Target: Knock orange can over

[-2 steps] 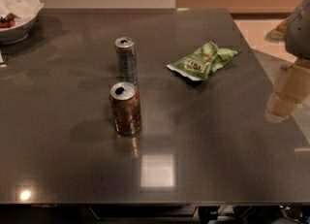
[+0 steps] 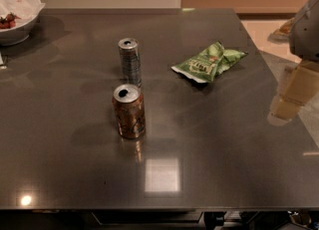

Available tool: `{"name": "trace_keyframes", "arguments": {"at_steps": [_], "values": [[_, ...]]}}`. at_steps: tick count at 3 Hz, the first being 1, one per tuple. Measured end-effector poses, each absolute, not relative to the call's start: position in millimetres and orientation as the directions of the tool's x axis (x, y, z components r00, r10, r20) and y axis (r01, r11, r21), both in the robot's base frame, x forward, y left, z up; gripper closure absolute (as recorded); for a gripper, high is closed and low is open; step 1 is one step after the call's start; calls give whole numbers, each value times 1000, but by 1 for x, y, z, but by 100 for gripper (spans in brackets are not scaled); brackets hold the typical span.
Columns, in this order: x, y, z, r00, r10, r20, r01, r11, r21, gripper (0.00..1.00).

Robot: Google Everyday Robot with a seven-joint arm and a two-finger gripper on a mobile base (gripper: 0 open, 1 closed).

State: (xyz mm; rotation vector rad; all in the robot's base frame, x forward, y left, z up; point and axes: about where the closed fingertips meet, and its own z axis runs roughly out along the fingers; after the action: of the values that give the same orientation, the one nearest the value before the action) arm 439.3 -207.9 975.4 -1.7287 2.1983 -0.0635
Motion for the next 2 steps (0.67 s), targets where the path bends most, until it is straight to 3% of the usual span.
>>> {"name": "trace_keyframes", "arguments": {"at_steps": [2], "values": [[441,-152,949,-105,-895,-434,-971,186,-148,0]]}}
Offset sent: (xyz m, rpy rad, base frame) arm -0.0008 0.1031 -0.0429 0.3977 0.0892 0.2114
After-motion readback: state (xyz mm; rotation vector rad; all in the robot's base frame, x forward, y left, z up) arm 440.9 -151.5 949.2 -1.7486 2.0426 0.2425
